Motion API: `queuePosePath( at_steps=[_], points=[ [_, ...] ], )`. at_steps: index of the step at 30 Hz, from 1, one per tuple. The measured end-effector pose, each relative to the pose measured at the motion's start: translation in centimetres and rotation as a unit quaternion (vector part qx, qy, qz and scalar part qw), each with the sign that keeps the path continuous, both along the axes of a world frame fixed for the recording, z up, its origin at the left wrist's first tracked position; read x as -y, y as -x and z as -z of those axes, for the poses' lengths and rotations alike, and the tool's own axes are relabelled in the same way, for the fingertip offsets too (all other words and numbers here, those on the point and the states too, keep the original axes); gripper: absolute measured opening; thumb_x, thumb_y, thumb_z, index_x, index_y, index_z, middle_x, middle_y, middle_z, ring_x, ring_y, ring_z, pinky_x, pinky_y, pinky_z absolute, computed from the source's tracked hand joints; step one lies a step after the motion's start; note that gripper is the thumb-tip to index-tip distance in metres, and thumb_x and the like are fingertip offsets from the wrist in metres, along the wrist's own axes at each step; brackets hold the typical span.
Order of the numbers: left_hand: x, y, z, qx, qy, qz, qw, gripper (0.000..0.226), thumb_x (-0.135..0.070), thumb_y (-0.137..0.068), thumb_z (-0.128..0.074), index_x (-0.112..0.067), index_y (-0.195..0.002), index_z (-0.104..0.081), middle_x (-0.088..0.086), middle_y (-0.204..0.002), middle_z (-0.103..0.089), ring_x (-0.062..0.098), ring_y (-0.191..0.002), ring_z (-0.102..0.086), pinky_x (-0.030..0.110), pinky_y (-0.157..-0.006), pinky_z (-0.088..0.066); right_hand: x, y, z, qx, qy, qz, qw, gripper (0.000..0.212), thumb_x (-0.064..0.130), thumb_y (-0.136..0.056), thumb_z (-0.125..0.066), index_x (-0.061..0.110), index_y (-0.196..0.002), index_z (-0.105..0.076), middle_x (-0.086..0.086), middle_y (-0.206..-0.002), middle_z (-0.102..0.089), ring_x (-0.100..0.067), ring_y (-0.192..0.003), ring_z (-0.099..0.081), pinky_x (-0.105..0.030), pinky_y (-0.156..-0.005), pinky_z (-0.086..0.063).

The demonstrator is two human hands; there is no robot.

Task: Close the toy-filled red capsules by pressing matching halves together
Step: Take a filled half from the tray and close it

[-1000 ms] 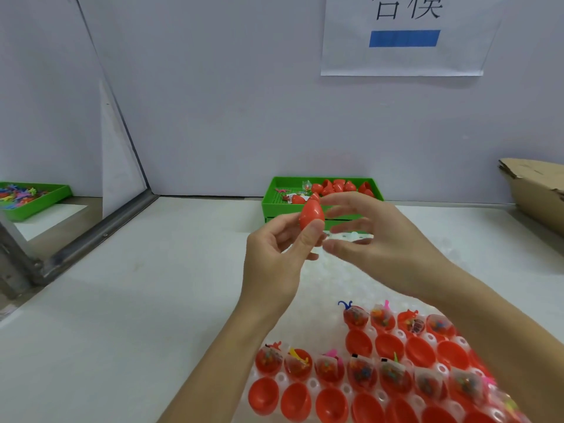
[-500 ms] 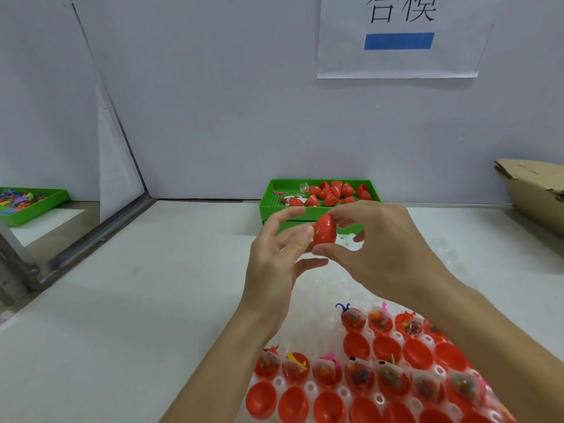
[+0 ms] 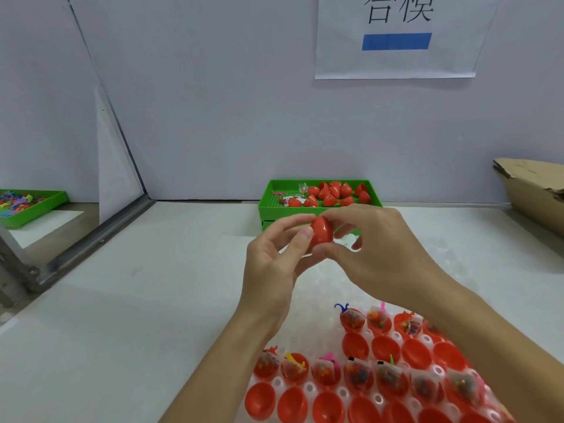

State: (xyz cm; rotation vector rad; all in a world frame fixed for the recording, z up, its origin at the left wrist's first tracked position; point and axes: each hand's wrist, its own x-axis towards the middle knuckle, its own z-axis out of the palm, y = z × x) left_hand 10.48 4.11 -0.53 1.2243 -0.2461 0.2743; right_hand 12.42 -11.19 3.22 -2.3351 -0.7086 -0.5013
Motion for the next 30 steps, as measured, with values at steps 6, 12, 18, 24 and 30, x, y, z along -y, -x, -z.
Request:
queuePosePath(
  at_steps=[6,12,18,24,30],
  points=[
    [-0.3,0.0,-0.2,0.043,-0.08,-0.013,0.996,0.046,-0.005,-0.082,-0.078,-0.02,-0.124,-0.065,0.001,-0.113,-0.071,0.024,-0.102,-0.071,0.034,-0.085,-0.059,0.4,0.1,-0.8,-0.312,-0.22,-0.101,0.919,0.026,0.024,-0.104,-0.05,0.028,-0.123,-0.068,0.01,-0.108,-0.075,-0.006,-0.098,-0.071,-0.03,-0.08,-0.059],
    [-0.1,0.2,-0.3,0.037,-0.129,-0.092,0.987,0.037,-0.022,-0.077,-0.081,-0.027,-0.111,-0.07,-0.01,-0.101,-0.073,0.01,-0.096,-0.069,0.018,-0.077,-0.055,-0.3,0.6,-0.8,-0.366,-0.211,-0.101,0.901,0.029,0.027,-0.108,-0.04,0.029,-0.115,-0.068,0.008,-0.108,-0.075,-0.01,-0.098,-0.072,-0.035,-0.084,-0.059],
    [0.1,0.1,0.0,0.061,-0.155,-0.124,0.978,0.038,0.001,-0.079,-0.079,-0.015,-0.111,-0.067,-0.003,-0.099,-0.073,0.012,-0.098,-0.068,0.021,-0.076,-0.056,-0.3,0.2,-0.3,-0.222,-0.183,0.0,0.958,0.02,0.034,-0.093,-0.068,0.032,-0.112,-0.065,0.011,-0.092,-0.073,-0.003,-0.081,-0.072,-0.029,-0.075,-0.061],
    [0.5,0.3,0.0,0.087,-0.196,-0.152,0.965,0.043,0.003,-0.079,-0.077,-0.016,-0.117,-0.067,0.003,-0.106,-0.066,0.012,-0.095,-0.065,0.018,-0.072,-0.054,-0.6,0.1,0.1,-0.291,-0.237,-0.02,0.927,0.016,0.019,-0.098,-0.062,0.014,-0.108,-0.074,0.001,-0.085,-0.079,-0.012,-0.08,-0.076,-0.033,-0.084,-0.061],
    [0.4,0.3,0.1,0.08,-0.184,-0.156,0.967,0.045,0.0,-0.078,-0.079,-0.019,-0.116,-0.063,-0.001,-0.101,-0.068,0.012,-0.095,-0.064,0.019,-0.069,-0.054,-0.6,0.0,0.1,-0.359,-0.273,-0.031,0.892,0.02,0.014,-0.101,-0.058,0.01,-0.115,-0.071,-0.006,-0.095,-0.078,-0.017,-0.087,-0.076,-0.036,-0.089,-0.06]
  ],
)
